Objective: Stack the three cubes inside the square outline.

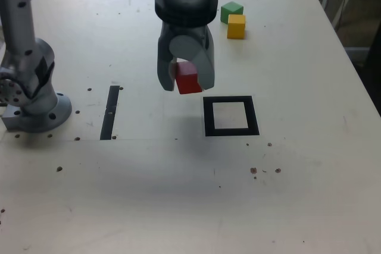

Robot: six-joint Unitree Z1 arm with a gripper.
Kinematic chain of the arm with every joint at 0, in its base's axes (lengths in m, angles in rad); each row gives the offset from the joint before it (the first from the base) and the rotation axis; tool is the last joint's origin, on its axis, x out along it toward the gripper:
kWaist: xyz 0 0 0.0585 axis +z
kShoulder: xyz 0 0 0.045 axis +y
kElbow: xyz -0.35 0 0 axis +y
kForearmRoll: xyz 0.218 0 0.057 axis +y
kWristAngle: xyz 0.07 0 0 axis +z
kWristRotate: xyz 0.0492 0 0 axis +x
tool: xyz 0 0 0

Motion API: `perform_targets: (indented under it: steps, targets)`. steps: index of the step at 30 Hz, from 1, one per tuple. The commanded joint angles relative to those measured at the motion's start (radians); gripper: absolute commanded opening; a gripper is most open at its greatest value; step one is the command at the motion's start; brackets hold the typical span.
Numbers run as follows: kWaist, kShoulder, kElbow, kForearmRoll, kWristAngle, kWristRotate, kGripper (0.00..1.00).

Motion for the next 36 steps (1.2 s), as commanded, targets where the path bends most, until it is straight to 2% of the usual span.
perform_targets:
  steps: [1, 6, 11, 20, 28, 36]
  targets:
    - [-0.003, 0.020, -0.012, -0.014, -0.005, -0.014, 0.33]
    - [-0.005, 0.041, -0.026, -0.032, -0.015, -0.059, 0.33]
    - [-0.009, 0.085, -0.065, -0.008, -0.026, -0.069, 0.33]
    - [-0.045, 0.187, -0.191, 0.063, -0.018, -0.066, 0.33]
    - [-0.049, 0.233, -0.248, 0.072, 0.011, -0.066, 0.33]
    - [-0.042, 0.272, -0.266, 0.065, 0.019, -0.073, 0.33]
